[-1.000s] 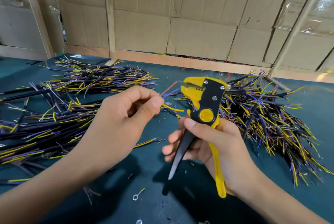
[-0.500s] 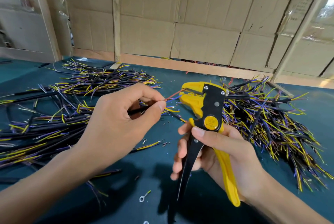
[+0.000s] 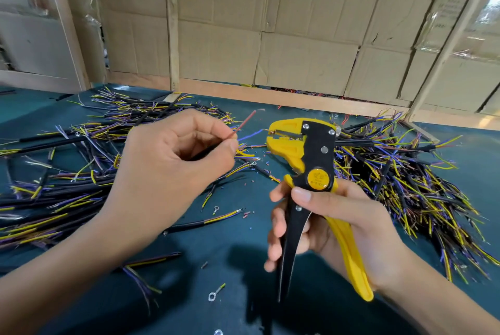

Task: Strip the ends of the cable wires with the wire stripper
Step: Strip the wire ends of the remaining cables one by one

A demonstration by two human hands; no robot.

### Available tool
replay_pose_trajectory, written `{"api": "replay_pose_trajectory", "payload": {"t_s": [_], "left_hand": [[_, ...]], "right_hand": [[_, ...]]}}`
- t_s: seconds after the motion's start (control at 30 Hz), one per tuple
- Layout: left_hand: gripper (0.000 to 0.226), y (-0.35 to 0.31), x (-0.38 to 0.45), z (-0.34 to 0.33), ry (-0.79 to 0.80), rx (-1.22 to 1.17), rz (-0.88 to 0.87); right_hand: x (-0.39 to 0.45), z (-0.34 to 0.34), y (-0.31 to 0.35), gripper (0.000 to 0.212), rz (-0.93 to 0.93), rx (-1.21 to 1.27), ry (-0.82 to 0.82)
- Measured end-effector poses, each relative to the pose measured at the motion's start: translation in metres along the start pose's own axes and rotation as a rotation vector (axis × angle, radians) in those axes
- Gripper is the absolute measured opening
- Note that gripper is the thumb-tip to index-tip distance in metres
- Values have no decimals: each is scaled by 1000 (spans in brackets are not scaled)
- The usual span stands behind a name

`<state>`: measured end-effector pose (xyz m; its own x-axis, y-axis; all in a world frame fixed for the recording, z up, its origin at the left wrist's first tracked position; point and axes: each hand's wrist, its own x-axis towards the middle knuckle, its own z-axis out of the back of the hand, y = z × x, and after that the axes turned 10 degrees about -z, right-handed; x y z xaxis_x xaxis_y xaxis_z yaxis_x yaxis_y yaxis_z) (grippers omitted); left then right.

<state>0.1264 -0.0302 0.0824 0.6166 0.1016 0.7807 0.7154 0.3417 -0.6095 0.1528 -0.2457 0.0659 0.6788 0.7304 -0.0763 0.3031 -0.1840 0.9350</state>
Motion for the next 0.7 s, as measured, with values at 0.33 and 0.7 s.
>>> {"api": "replay_pose_trajectory", "payload": {"t_s": [0.33, 0.7], "left_hand": [[21, 8, 8, 7, 80, -322, 158], [26, 6, 8, 5, 121, -334, 251]], "right_hand": [[-3, 7, 1, 30, -30, -80, 86], [-4, 12, 3, 15, -9, -156, 54]]}}
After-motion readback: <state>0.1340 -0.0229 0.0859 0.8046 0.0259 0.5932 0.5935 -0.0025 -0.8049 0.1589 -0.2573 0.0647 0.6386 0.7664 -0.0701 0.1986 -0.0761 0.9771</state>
